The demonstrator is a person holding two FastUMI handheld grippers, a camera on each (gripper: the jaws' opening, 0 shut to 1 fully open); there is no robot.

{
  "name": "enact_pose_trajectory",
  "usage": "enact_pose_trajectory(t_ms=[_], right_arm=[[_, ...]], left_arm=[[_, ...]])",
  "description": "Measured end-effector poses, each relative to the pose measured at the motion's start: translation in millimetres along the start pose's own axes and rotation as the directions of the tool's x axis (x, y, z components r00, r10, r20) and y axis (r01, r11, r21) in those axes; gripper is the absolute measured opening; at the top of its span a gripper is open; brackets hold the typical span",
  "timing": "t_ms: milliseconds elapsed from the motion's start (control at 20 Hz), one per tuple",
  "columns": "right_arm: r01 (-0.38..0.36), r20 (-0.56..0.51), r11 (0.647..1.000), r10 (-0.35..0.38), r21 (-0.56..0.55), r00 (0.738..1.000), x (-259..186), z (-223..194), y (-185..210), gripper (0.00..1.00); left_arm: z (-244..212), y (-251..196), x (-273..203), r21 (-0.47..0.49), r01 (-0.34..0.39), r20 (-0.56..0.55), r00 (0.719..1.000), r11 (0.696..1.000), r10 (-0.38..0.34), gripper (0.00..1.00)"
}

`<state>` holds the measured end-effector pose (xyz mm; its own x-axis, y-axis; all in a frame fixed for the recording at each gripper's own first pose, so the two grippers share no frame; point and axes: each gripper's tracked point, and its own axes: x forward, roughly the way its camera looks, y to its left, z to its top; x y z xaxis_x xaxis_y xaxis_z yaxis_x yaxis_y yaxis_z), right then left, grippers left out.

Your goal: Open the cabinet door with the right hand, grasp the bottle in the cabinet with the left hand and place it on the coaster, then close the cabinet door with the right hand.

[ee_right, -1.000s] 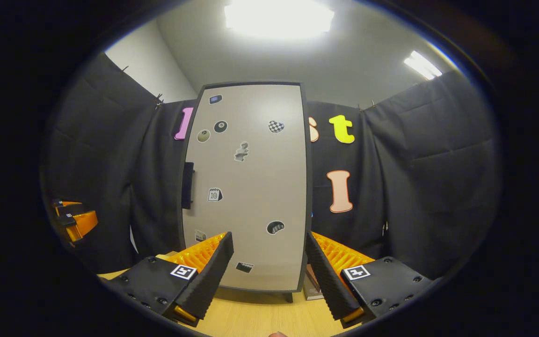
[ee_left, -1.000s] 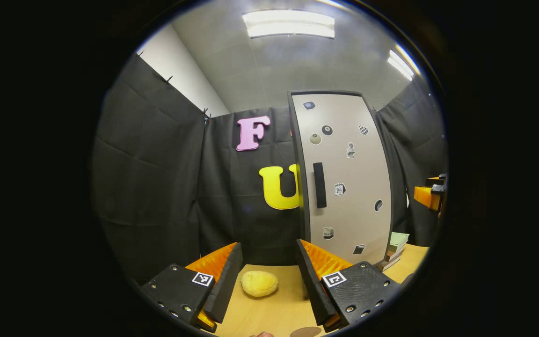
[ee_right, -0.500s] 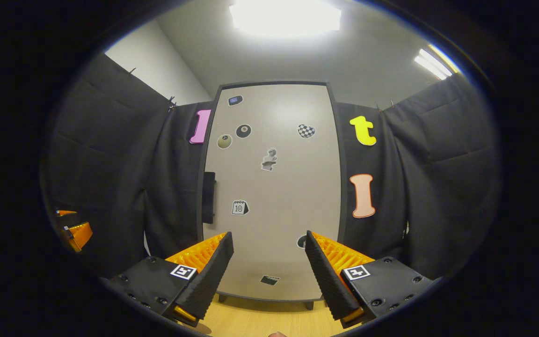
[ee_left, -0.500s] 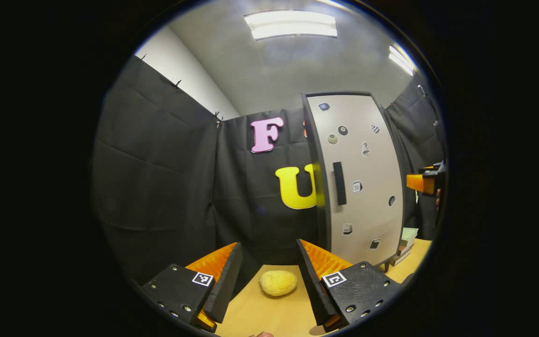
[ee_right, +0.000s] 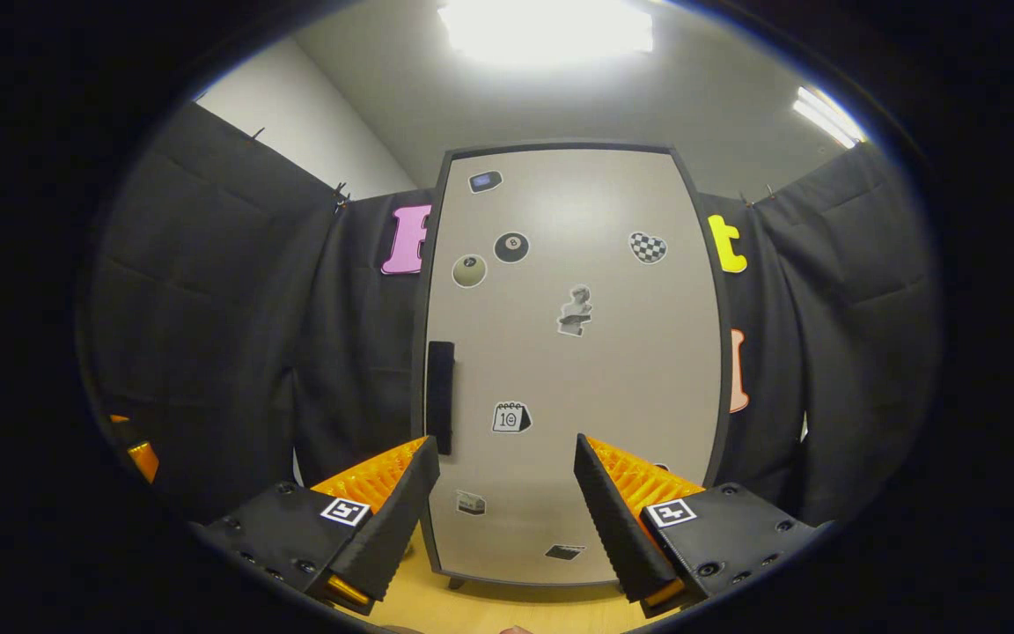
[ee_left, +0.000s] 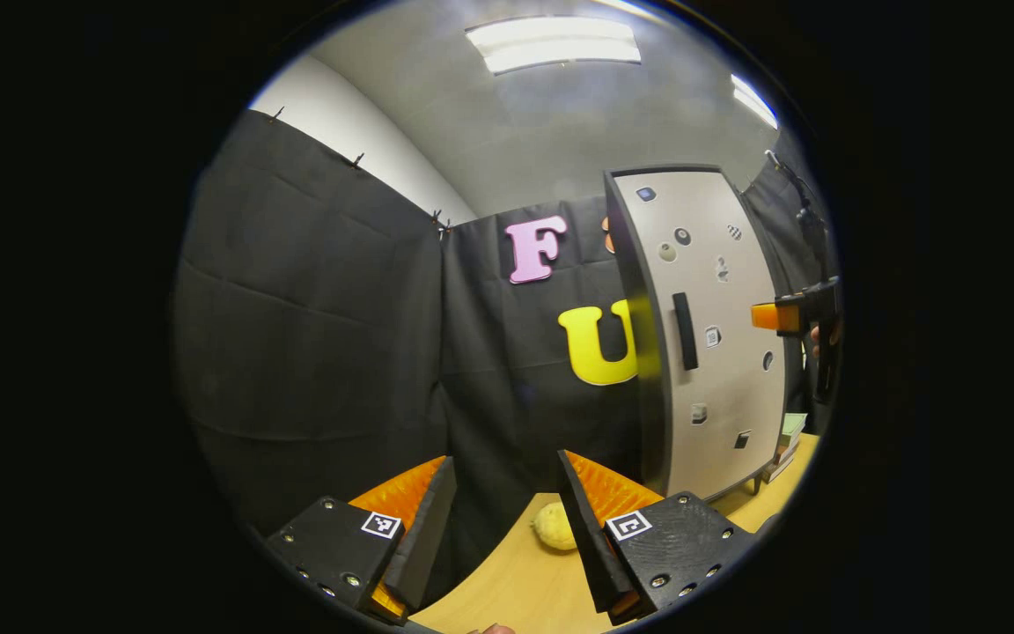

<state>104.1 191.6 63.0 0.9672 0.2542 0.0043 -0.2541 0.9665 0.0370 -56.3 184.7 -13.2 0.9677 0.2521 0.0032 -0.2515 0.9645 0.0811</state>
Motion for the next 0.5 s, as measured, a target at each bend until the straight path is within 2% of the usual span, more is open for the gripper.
enact_pose_trajectory(t_ms=[400,500], right_arm=[[-0.024,-0.022,1.000,0.024,-0.001,0.999,59.9,3.5,35.8,0.98],[-0.018,-0.026,1.000,0.018,-0.015,1.000,73.4,4.3,40.1,0.97]], left_arm=[[-24.9,61.8,-0.9,0.007,-0.098,-0.043,0.994,0.995,0.098,0.69],[-30.8,75.9,-4.1,0.003,-0.124,-0.051,0.991,0.992,0.124,0.64]])
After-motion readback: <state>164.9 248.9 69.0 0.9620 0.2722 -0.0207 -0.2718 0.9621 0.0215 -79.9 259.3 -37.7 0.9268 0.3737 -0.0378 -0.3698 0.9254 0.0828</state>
